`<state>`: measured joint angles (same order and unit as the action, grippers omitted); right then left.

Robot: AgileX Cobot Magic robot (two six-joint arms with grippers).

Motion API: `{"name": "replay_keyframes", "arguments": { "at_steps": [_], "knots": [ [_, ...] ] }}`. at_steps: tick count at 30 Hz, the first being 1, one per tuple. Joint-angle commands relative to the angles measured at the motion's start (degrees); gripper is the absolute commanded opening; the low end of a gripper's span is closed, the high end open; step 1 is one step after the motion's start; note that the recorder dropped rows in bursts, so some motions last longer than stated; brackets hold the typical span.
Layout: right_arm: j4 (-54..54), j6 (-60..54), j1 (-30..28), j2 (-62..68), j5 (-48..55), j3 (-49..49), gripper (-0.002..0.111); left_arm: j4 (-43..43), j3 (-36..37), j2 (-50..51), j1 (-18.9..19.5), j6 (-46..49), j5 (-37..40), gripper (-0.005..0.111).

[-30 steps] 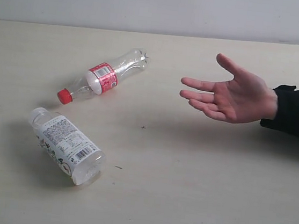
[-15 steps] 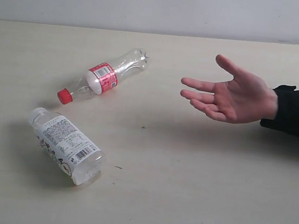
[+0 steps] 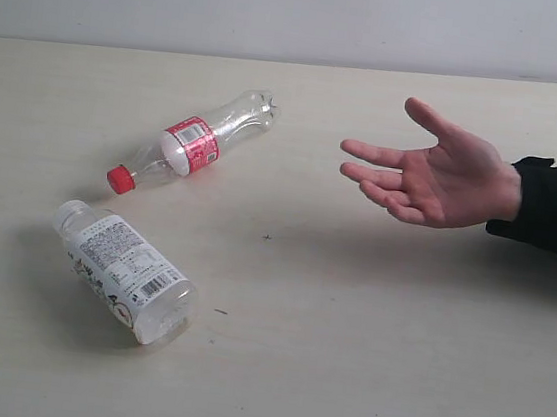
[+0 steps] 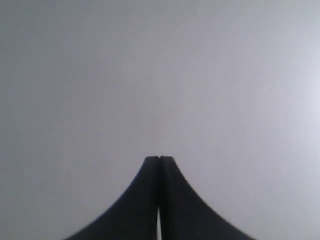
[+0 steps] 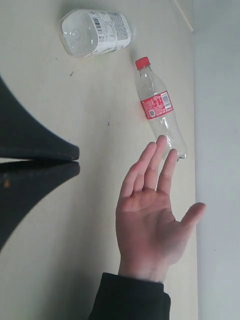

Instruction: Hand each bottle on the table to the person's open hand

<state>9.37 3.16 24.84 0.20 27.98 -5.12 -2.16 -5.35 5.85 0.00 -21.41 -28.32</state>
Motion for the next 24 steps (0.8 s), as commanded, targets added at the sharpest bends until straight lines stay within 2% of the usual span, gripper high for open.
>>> {"name": "replay_keyframes", "arguments": {
  "at_steps": [1,7,9,13,15,19,21,24],
  "knots": [
    [0.17,-0.05,-0.02,-0.20,-0.73,0.26,0.000,-4.90,-13.78,13.65,0.00,16.95,12.16,0.000],
    [0.17,-0.05,-0.02,-0.20,-0.73,0.26,0.000,-3.45,-39.03,36.25,0.00,46.39,42.60,0.000],
    [0.17,-0.05,-0.02,-0.20,-0.73,0.26,0.000,0.82,-45.67,44.12,0.00,48.75,50.87,0.000],
    [0.17,-0.05,-0.02,-0.20,-0.73,0.26,0.000,18.72,-57.82,56.99,0.00,48.32,68.47,0.000],
    [0.17,-0.05,-0.02,-0.20,-0.73,0.26,0.000,24.15,-62.02,61.94,0.00,51.25,76.88,0.000],
    [0.17,-0.05,-0.02,-0.20,-0.73,0.26,0.000,20.87,-64.04,70.62,-0.04,68.32,92.12,0.000],
    [0.17,-0.05,-0.02,-0.20,-0.73,0.26,0.000,14.62,-64.04,74.37,-0.26,75.00,95.80,0.000],
    [0.17,-0.05,-0.02,-0.20,-0.73,0.26,0.000,7.16,-64.04,77.69,-2.75,82.05,98.28,0.000]
  ]
}}
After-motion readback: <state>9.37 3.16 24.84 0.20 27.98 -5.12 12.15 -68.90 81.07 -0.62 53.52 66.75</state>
